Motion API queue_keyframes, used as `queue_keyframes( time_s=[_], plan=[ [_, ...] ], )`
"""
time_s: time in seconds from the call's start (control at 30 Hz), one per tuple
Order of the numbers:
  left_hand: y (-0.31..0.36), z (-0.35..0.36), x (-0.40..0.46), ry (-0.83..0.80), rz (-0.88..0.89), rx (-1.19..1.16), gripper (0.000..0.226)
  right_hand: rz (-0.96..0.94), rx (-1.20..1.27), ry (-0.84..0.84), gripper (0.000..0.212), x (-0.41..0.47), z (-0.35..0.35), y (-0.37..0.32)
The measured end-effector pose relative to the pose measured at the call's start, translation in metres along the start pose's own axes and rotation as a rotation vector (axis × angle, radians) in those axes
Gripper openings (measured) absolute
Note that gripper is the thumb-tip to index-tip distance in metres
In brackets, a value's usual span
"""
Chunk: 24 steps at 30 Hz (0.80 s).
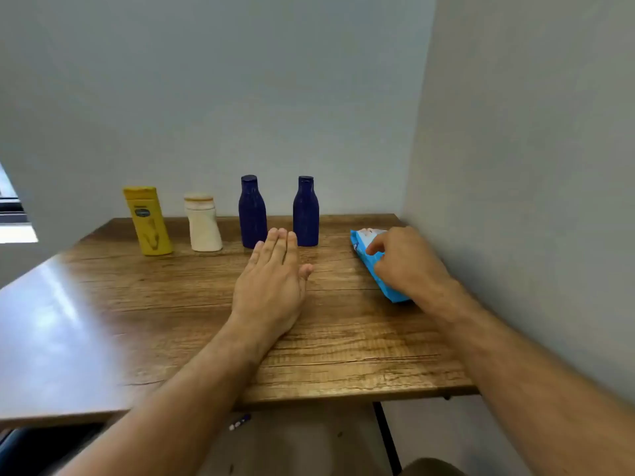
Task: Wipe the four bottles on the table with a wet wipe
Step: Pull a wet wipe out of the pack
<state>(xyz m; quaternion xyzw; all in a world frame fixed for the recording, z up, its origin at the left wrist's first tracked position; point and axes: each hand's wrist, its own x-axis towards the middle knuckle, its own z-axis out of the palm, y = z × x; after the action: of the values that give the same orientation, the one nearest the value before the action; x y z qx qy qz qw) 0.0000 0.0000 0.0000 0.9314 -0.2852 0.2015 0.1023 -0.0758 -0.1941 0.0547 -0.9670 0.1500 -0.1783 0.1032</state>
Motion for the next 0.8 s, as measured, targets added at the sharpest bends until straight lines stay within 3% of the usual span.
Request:
queue_keyframes(
  time_s=[0.2,0.4,0.57,0.67,0.8],
  plan=[
    [0.0,0.012,0.001,0.022,0.034,-0.021,0.065,0.023,0.019,-0.148,0.043,0.001,0.002,0.026],
    [0.002,0.012,-0.002,0.066,0.063,-0.021,0.064,0.006,0.01,-0.165,0.04,0.001,0.01,0.036],
    [0.001,0.011,-0.002,0.059,0.044,-0.029,0.065,0.046,0.012,-0.14,0.049,-0.003,0.002,0.035],
    [0.001,0.012,-0.002,0.05,0.051,-0.018,0.064,0.054,-0.067,-0.212,0.063,-0.005,0.003,0.035],
    [0.0,0.011,-0.002,0.052,0.05,-0.018,0.065,0.111,0.031,-0.207,0.049,-0.003,0.01,0.034]
  ],
)
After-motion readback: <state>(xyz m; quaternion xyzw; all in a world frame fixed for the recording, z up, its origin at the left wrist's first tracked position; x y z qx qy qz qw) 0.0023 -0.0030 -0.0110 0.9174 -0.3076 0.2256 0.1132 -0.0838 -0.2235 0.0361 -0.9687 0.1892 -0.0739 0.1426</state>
